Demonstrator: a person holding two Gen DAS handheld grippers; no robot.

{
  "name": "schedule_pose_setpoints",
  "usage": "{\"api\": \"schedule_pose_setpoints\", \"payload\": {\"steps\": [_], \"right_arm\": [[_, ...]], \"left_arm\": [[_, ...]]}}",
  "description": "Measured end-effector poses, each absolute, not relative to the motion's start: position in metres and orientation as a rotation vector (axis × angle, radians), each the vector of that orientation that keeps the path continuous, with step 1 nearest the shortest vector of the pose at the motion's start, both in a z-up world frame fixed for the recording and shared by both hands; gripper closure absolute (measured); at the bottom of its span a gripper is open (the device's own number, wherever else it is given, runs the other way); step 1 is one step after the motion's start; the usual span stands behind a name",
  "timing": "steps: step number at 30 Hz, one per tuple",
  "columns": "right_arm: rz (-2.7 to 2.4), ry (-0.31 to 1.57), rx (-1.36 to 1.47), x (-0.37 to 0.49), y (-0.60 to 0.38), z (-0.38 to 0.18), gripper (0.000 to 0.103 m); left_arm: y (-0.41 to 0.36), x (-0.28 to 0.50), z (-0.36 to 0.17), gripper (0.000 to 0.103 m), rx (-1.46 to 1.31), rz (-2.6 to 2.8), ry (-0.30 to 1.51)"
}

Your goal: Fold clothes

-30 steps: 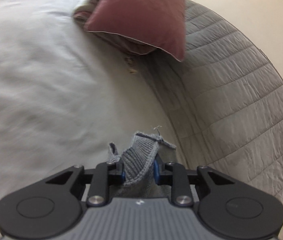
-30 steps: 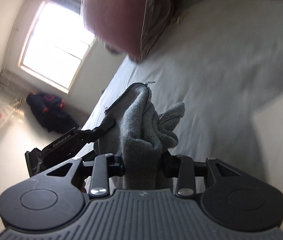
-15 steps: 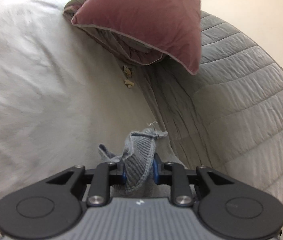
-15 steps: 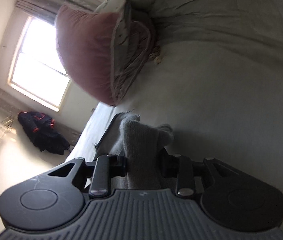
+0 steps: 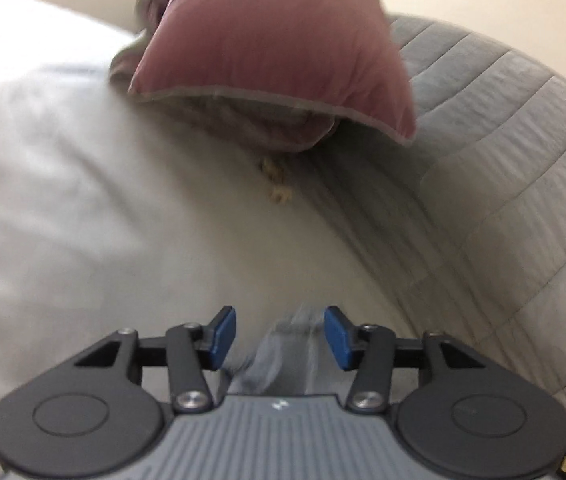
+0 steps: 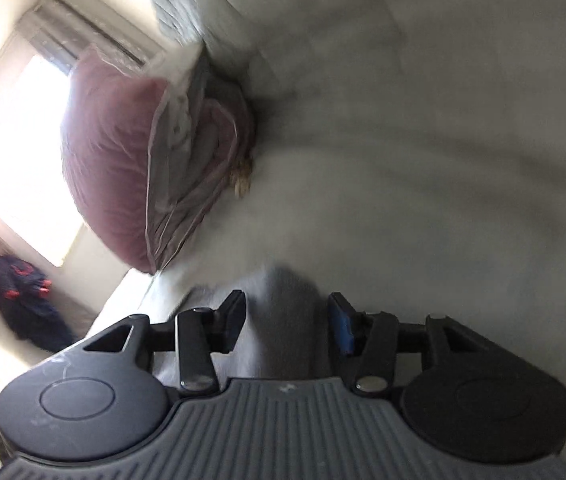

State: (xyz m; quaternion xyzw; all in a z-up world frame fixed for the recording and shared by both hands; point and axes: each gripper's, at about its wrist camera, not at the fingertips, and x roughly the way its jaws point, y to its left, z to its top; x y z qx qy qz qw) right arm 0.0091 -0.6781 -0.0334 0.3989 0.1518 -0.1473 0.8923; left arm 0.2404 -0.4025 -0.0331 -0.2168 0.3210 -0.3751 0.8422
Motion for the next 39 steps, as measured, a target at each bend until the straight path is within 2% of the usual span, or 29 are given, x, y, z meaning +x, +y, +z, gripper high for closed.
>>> {"api": "schedule_pose_setpoints", "payload": {"steps": [2,4,8,12,15,19,21,22,25,26,27,31,34,39], "right_arm": [[-0.322,0.269,0.744,0.010,-0.668,-0.018,0.053],[-0.313,0.254,0.650,0.015,-0.655,-0.009,0.062],[-0.303,0.296,0.482,0.025,-0.627,-0.005,0.065],[-0.373,0.367,0.367,0.032,-0.614,-0.020,0.065],[-0.402,0.404,0.315,0.031,-0.613,-0.035,0.074],[-0.411,0.413,0.280,0.043,-0.618,-0.042,0.074],[-0.405,0.409,0.289,0.043,-0.619,-0.040,0.073],[-0.394,0.402,0.305,0.040,-0.619,-0.038,0.067],[-0.357,0.374,0.361,0.031,-0.622,-0.029,0.061],[-0.348,0.369,0.372,0.028,-0.622,-0.025,0.060],[-0.345,0.368,0.377,0.026,-0.620,-0.021,0.059],[-0.329,0.369,0.394,0.012,-0.606,-0.004,0.054],[-0.326,0.367,0.391,-0.002,-0.592,0.012,0.049],[-0.338,0.382,0.371,-0.023,-0.568,0.037,0.039]], "left_arm": [[-0.412,0.242,-0.023,0.078,-0.431,-0.871,0.656],[-0.428,0.242,-0.017,0.081,-0.380,-0.945,0.646],[-0.467,0.238,-0.024,0.093,-0.233,-1.028,0.659],[-0.483,0.237,-0.033,0.094,-0.156,-1.005,0.651],[-0.486,0.238,-0.036,0.098,-0.136,-0.966,0.638],[-0.492,0.239,-0.041,0.098,-0.109,-0.914,0.621],[-0.494,0.239,-0.043,0.097,-0.095,-0.887,0.613],[-0.496,0.240,-0.044,0.096,-0.089,-0.874,0.608],[-0.481,0.229,-0.035,0.079,-0.092,-0.861,0.614],[-0.476,0.225,-0.031,0.070,-0.095,-0.858,0.617],[-0.470,0.222,-0.028,0.068,-0.097,-0.855,0.620],[-0.446,0.205,-0.011,0.067,-0.091,-0.827,0.658],[-0.430,0.188,0.004,0.057,-0.072,-0.810,0.674],[-0.414,0.157,0.026,0.051,-0.022,-0.787,0.685]]}}
